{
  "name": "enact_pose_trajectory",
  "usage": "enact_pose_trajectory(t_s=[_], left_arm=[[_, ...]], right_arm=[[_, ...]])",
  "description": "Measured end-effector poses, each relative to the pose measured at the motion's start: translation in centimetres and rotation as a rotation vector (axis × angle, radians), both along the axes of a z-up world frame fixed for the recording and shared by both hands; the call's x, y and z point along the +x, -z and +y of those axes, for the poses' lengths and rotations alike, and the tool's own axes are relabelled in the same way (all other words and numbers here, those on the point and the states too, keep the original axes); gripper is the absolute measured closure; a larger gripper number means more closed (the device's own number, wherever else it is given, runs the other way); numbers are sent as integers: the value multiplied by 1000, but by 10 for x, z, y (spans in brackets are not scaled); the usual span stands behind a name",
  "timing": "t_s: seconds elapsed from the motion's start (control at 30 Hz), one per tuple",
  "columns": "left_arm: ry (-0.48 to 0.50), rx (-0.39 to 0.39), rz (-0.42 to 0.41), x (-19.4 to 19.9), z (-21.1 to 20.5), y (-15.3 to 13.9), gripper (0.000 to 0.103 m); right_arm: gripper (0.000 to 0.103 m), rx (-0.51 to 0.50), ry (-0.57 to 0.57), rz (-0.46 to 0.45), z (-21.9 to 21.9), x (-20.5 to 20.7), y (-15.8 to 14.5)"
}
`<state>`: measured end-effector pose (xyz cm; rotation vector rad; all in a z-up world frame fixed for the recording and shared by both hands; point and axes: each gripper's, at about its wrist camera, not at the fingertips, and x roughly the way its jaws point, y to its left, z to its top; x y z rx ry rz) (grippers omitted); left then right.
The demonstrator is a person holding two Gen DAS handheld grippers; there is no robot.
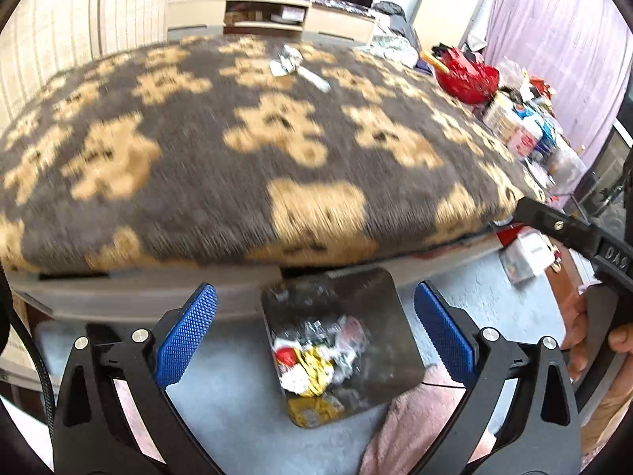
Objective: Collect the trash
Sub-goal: 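Raise both open grippers back over the table, then grasp the white wrapper with the left gripper while the right grasps the clear strip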
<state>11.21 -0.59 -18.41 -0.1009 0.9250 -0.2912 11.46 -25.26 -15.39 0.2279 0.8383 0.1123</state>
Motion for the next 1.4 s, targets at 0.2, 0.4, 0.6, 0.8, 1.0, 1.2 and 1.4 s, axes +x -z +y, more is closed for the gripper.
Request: enact_pose_trajectory(t_s=[0.2,0.4,0.6,0.8,1.0,1.2,1.4], left_arm=[[-21,15,-67,31,11,-27,8],[-46,32,-115,74,19,-51,8],[-50,58,-133,117,22,-60,8],[-32,65,-105,164,23,-50,8],[-24,76,-71,203,23,-36,10],[-42,78,-29,232,29,-18,11],[-37,90,-17,250,27,-8,11]], right_arm=[[4,-40,-36,-37,4,37,-28],[4,-52,-76,-51,17,87,-42],[4,-65,-127,-44,41,133,-42],[18,-46,-160,-33,61,183,-39],[57,-24,-220,60,86,243,-11],[76,6,-261,151,105,284,32],[81,-44,-276,167,114,295,49]])
